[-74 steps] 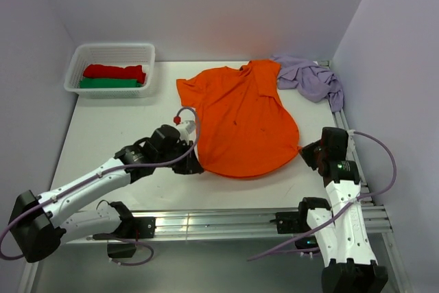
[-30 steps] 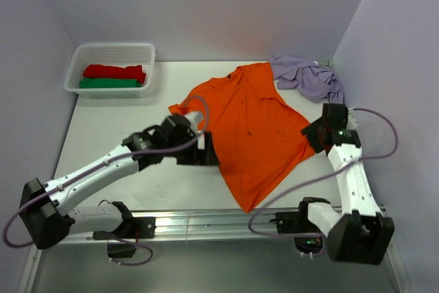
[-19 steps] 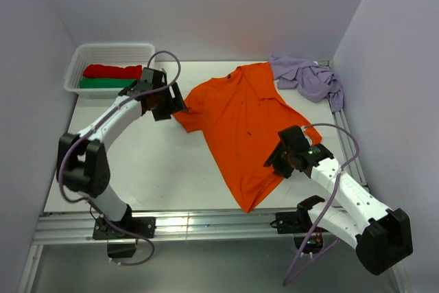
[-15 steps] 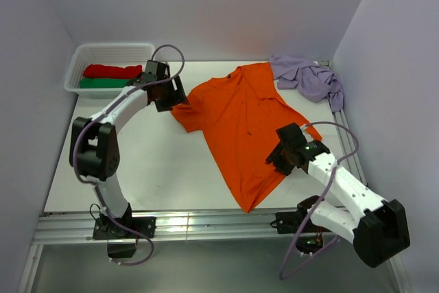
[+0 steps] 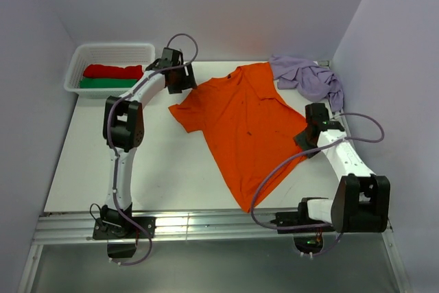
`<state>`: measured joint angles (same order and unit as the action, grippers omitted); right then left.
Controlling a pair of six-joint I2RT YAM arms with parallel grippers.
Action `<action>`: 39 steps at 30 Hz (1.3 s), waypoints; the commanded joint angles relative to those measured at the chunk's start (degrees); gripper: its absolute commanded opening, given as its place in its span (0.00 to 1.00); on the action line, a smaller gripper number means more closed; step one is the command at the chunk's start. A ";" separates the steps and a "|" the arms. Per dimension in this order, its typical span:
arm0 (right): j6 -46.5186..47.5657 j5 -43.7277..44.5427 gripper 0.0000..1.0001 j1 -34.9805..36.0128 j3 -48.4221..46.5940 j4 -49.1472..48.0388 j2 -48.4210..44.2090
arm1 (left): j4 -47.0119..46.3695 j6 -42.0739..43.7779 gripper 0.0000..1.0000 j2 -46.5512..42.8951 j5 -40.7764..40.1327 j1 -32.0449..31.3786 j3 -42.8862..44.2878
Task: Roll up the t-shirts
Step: Flatten the tshirt
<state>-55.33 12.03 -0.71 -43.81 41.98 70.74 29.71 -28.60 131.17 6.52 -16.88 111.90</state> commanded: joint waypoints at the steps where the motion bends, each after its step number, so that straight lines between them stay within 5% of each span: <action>1: 4.79 3.79 0.53 -4.38 -5.39 -0.67 1.67 | -0.09 0.92 0.76 4.52 -0.90 0.89 5.52; 12: 5.06 6.86 0.54 -6.41 -14.09 -1.11 13.71 | -2.38 0.56 0.74 10.68 0.33 0.98 8.60; 17: 5.14 8.36 0.53 -6.67 -15.51 -1.37 17.06 | -2.56 0.65 0.55 11.91 1.12 0.98 9.04; 30: 5.06 6.69 0.46 -7.38 -14.11 -3.57 20.58 | -3.17 1.44 0.61 11.21 2.26 0.98 6.84; 39: 5.14 5.29 0.39 -7.38 -13.58 -4.45 20.93 | -3.70 1.71 0.44 11.91 4.02 0.54 6.93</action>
<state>-50.02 16.91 -7.77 -57.45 38.92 91.48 25.50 -27.83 141.62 9.04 -15.90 119.68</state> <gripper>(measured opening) 0.392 0.449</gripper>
